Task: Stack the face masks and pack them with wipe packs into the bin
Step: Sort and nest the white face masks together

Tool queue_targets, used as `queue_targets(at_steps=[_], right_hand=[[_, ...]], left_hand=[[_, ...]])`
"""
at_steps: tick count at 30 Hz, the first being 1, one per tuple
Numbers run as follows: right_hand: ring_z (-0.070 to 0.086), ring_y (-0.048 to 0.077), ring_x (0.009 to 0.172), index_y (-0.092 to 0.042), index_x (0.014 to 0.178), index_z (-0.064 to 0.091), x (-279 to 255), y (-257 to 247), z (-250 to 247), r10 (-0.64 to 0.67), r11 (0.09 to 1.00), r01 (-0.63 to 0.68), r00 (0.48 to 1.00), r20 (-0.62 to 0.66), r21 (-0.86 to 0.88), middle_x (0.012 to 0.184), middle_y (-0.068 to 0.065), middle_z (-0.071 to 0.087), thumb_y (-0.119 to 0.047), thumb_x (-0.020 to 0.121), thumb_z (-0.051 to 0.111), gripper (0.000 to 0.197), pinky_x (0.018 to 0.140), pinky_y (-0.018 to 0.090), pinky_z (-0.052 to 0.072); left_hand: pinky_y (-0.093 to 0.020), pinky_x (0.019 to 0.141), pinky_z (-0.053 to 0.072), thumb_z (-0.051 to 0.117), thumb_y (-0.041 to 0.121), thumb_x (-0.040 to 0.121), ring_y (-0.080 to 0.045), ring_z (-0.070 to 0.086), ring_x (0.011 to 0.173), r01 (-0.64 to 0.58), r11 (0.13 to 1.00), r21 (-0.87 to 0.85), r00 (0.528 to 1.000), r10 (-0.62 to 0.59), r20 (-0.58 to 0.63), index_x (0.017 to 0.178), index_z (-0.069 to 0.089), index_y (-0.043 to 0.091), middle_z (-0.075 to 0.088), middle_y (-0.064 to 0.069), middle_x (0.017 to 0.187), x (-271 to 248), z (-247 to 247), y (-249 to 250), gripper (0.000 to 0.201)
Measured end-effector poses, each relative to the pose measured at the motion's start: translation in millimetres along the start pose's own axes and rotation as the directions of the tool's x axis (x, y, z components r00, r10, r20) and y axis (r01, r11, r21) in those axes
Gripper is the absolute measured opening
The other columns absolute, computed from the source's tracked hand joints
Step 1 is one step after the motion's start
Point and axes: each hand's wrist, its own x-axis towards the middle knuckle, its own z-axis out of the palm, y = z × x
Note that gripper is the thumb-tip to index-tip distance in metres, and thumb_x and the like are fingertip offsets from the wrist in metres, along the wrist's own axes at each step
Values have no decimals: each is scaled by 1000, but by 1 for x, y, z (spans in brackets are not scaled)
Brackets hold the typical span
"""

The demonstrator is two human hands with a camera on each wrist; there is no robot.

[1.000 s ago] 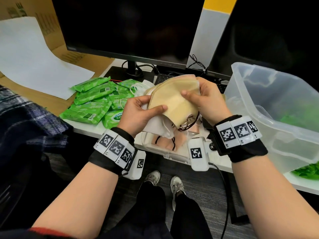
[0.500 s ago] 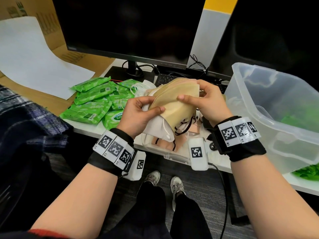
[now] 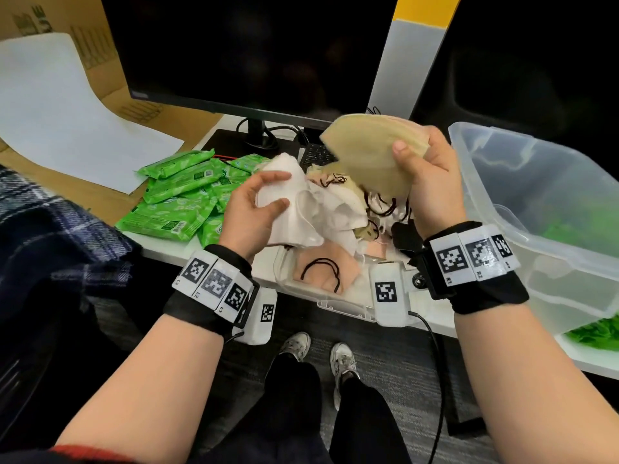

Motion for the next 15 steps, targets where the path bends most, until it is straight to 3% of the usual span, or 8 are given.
queue_targets(at_steps=[1, 3, 5, 6, 9, 11, 12, 15], right_hand=[[59, 8, 74, -20, 82, 55, -2, -4, 2, 8, 998, -10, 999, 37, 62, 77, -8, 62, -21, 78, 52, 5, 66, 27, 50], [55, 1, 60, -18, 73, 55, -7, -9, 8, 31, 990, -47, 992, 124, 134, 61, -13, 60, -19, 76, 51, 6, 55, 15, 42], [56, -1, 59, -17, 73, 58, -11, -11, 14, 78, 987, -113, 960, 269, 117, 59, -12, 62, -17, 77, 50, 8, 56, 12, 41], [58, -1, 60, -16, 77, 59, -14, -10, 18, 113, 986, -149, 928, 356, 76, 61, -11, 64, -17, 78, 51, 8, 58, 11, 44], [63, 1, 61, -10, 88, 57, -19, -1, 27, 261, 959, -279, 812, 522, -44, 64, -8, 68, -9, 92, 50, 7, 60, 13, 50], [64, 4, 64, -12, 89, 56, -17, 10, 27, 341, 938, -325, 803, 489, -121, 68, -6, 68, -8, 94, 46, 12, 66, 17, 52], [64, 7, 71, -13, 92, 57, -13, 17, 24, 366, 930, -307, 820, 440, -201, 75, -4, 69, -14, 95, 48, 10, 72, 22, 52], [54, 19, 95, -10, 111, 55, 0, 30, 8, 356, 805, -207, 918, 175, -556, 103, 4, 58, -32, 93, 49, 28, 87, 33, 43]], left_hand=[[-20, 91, 45, 53, -9, 84, -10, 55, 103, 27, 999, 32, 1000, -27, -8, 97, 64, 22, 62, 0, 110, 0, 1, 2, 36], [-22, 90, 48, 44, -9, 87, -9, 61, 89, 54, 998, -9, 999, -54, -4, 95, 69, 10, 69, -3, 93, 0, 3, 6, 32], [-17, 69, 51, 36, -7, 92, -1, 62, 61, 124, 976, -182, 992, -118, 43, 76, 71, 8, 69, 8, 62, -4, 4, 14, 42], [-11, 61, 46, 36, -3, 94, 3, 58, 54, 142, 957, -252, 990, -136, 40, 71, 71, 11, 67, 12, 58, -6, 5, 16, 44], [-3, 68, 35, 51, 6, 91, -4, 56, 88, 157, 975, -160, 987, -151, 51, 108, 65, 5, 61, 7, 103, -6, 4, 20, 21], [-11, 83, 43, 53, 16, 90, -14, 59, 106, 189, 974, -121, 979, -178, 99, 109, 67, 12, 65, 3, 112, -3, 3, 15, 24], [-19, 86, 47, 52, 22, 88, -18, 60, 106, 196, 975, -108, 978, -186, 92, 103, 70, 15, 67, -1, 109, -2, 2, 14, 24], [-27, 75, 47, 47, 34, 83, -16, 60, 92, 211, 971, -112, 977, -214, -14, 88, 73, 20, 67, -2, 102, 2, -2, 12, 30]])
